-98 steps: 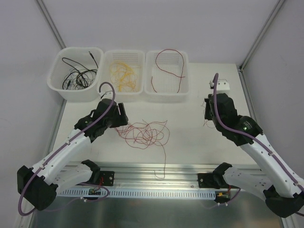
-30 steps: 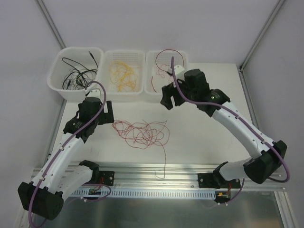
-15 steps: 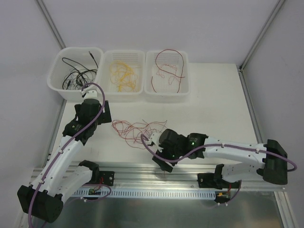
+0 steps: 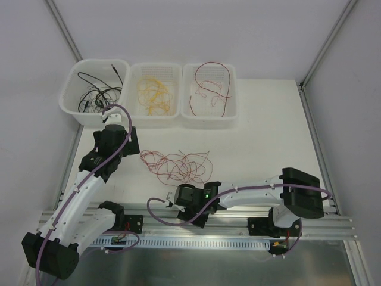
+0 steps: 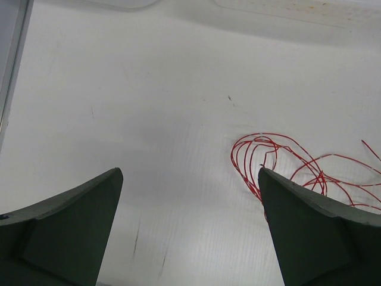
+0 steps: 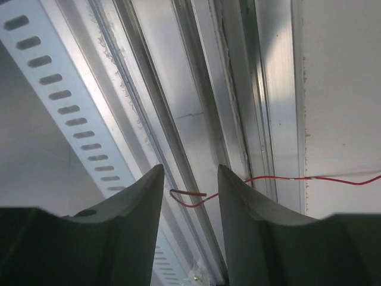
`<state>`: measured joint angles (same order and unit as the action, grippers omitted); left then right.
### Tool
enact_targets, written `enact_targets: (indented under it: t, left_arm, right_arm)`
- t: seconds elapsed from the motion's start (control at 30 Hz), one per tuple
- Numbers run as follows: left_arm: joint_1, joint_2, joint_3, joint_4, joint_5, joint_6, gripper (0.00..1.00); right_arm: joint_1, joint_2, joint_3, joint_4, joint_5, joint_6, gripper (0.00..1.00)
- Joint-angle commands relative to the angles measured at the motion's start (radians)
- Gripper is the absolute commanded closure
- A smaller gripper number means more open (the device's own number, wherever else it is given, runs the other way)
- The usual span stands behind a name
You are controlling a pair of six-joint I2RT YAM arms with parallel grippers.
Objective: Untangle the cables
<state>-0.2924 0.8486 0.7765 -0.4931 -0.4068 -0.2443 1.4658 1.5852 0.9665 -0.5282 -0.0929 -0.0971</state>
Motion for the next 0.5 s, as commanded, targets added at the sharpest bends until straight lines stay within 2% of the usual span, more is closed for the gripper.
enact_targets:
  t: [0.0,0.03,0.1,0.2,0.33,0.47]
  left_arm:
    - [0.012,-0.008,-0.003,0.021,-0.033,-0.001,0.01]
    - [0.012,-0.008,-0.003,0.021,-0.030,0.000,0.01]
    - [0.012,-0.006,0.000,0.022,-0.032,0.000,0.01]
    - [0.013,-0.005,0.001,0.022,-0.026,0.000,0.01]
    - [0.012,-0.006,0.000,0.024,-0.023,0.002,0.01]
    - [0.012,-0.003,0.000,0.022,-0.018,0.002,0.01]
  right_arm:
    - [0.011,0.022,0.055,-0.015,0.010,-0.019,0.56]
    - [0.010,0.018,0.057,-0.016,0.021,-0.026,0.63]
    - [0.008,0.004,0.064,-0.018,0.031,-0.032,0.99]
    - [-0.019,-0.019,0.101,-0.052,0.028,-0.053,0.99]
    - [-0.068,-0.030,0.233,-0.104,0.041,-0.092,0.99]
    - [-0.181,-0.034,0.317,-0.095,0.033,-0.105,0.99]
